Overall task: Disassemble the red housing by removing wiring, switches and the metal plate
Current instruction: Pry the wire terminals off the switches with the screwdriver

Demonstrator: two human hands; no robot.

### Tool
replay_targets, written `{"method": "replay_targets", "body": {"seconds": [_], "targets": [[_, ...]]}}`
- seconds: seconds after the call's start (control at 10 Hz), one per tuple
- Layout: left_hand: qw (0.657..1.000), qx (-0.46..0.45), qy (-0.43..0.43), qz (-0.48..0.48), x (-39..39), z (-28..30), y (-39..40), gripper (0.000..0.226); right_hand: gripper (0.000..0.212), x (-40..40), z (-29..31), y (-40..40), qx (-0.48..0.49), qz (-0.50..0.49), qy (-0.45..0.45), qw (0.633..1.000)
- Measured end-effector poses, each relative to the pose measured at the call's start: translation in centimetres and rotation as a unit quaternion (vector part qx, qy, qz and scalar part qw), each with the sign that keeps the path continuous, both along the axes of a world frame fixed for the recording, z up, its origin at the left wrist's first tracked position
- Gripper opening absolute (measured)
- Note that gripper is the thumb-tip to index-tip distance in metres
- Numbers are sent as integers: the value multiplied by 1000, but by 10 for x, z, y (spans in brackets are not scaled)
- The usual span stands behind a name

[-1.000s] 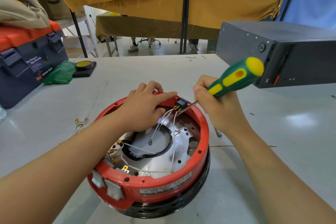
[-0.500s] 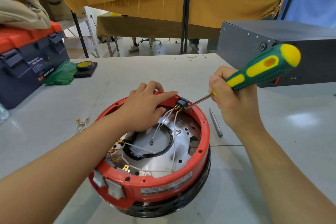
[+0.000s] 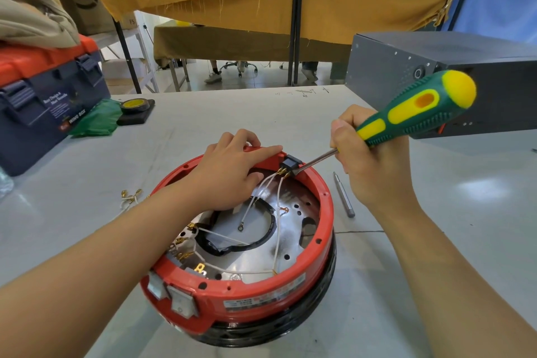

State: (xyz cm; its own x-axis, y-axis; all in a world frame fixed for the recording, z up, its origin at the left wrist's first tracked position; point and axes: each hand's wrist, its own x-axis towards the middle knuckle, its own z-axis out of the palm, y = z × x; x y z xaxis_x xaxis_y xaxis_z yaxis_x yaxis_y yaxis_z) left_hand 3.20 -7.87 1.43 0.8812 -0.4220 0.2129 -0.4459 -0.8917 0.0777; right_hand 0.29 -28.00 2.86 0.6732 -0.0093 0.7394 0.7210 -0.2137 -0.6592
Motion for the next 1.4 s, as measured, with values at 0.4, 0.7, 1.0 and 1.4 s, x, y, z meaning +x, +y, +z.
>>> {"method": "replay_targets", "body": {"seconds": [0.4,0.7,1.0,1.4], "targets": [[1000,-1,-6,-3,1,-2,1,56,29,11,-7,3,21,19,87,996],[1000,-1,-11,-3,2,-3,1,54,28,10,-2,0,50,29,89,994],[1000,-5,-10,-5,2,-3,1,54,28,9,1,-3,105,33,85,990],[1000,-6,-10,-4,1,-2,1,54,25,8,1,-4,80,35,71,994]]}}
